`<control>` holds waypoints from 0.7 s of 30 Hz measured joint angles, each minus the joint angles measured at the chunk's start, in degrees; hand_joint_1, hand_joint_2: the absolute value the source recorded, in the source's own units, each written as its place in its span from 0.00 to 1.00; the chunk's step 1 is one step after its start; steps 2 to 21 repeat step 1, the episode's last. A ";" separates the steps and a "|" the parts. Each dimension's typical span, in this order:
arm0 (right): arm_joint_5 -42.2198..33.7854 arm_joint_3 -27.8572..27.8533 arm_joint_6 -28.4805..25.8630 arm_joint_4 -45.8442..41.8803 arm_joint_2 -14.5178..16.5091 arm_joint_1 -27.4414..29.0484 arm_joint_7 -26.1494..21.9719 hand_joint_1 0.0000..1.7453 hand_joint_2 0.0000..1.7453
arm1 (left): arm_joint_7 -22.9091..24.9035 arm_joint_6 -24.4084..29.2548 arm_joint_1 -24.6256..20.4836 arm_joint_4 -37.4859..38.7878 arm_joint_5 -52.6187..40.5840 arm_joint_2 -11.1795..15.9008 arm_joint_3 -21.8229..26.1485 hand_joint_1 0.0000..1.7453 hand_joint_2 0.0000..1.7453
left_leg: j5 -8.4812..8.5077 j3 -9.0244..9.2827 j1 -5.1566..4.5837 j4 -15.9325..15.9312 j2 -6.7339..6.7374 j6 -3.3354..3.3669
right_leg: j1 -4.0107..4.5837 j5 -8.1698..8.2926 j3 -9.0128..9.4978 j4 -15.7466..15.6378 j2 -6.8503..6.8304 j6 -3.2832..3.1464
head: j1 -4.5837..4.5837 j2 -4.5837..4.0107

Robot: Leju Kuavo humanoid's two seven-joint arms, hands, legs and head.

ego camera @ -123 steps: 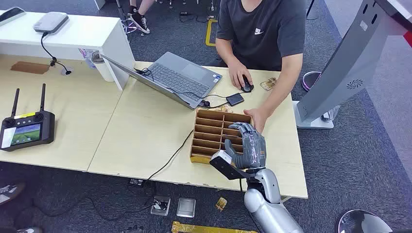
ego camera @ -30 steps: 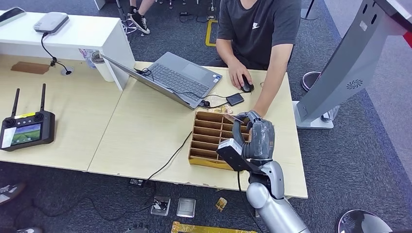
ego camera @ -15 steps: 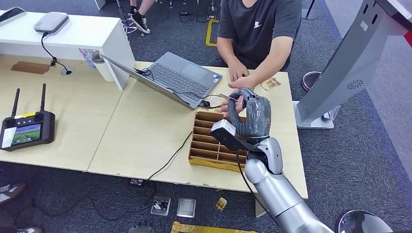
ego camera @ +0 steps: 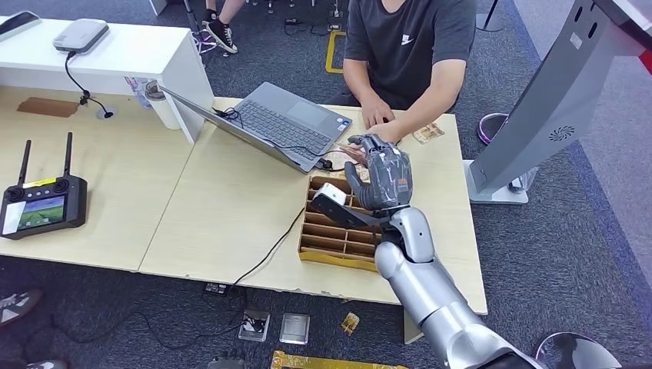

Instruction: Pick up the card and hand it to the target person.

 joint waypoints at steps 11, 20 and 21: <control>0.28 -0.27 -0.01 0.07 0.12 0.07 -0.22 0.00 1.00 | 0.00 -0.03 0.01 0.00 -0.02 -0.01 0.00 0.00 0.00 | 0.00 0.00 0.00 0.00 0.00 0.00 | 0.00 0.00 0.00 0.00 0.00 0.00 | 0.00 0.00; 0.28 -0.27 -0.01 0.07 0.12 0.07 -0.22 0.00 1.00 | 0.00 -0.03 0.01 0.00 -0.02 -0.01 0.00 0.00 0.00 | 0.00 0.00 0.00 0.00 0.00 0.00 | 0.00 0.00 0.00 0.00 0.00 0.00 | 0.00 0.00; 0.28 -0.27 -0.01 0.07 0.12 0.07 -0.22 0.00 1.00 | 0.00 -0.03 0.01 0.00 -0.02 -0.01 0.00 0.00 0.00 | 0.00 0.00 0.00 0.00 0.00 0.00 | 0.00 0.00 0.00 0.00 0.00 0.00 | 0.00 0.00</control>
